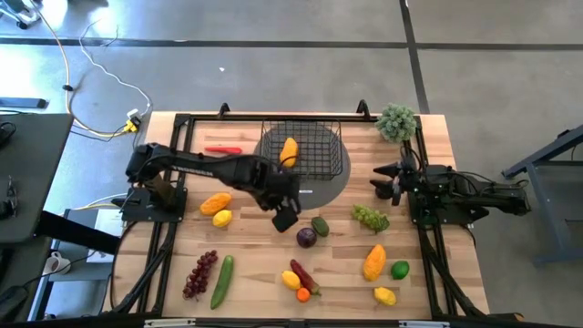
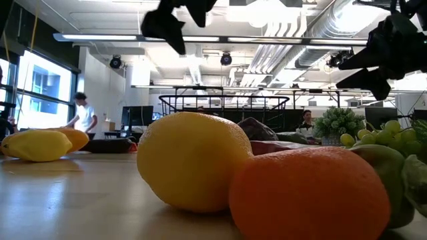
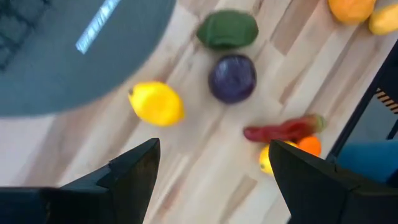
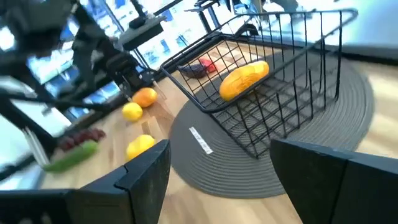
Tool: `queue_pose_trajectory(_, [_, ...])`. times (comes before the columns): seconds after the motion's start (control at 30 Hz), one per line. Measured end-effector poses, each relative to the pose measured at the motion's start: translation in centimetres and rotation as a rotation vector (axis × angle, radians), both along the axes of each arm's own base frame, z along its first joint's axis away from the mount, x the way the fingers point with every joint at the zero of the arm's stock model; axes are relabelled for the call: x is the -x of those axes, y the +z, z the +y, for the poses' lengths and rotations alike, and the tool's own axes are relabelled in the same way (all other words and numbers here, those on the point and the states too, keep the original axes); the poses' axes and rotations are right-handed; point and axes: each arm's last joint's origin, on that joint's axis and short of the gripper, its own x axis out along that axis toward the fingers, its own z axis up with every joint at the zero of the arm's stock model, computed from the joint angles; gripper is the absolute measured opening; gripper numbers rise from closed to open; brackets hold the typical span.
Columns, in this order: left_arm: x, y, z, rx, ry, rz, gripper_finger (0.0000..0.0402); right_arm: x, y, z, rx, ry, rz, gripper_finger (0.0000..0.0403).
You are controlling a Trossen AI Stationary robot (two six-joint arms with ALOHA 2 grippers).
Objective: Build produce basket
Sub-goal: Put the yellow mango into the black wire basket
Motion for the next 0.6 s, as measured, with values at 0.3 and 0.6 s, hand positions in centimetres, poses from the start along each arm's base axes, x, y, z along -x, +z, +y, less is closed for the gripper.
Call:
queue_pose_trajectory(0.3, [0.4, -0.1, -3.5, 0.056, 0.045, 0.033, 0.029, -0.1, 0.3, 0.0, -0.202, -0.046, -0.091, 0.0256])
queue_pose_trajectory(0.6, [2.8, 1.7, -5.7, 0.019, 0.089, 0.042, 0.029, -0.2, 2.2, 0.1, -0.209, 0.005, -0.275, 0.0256])
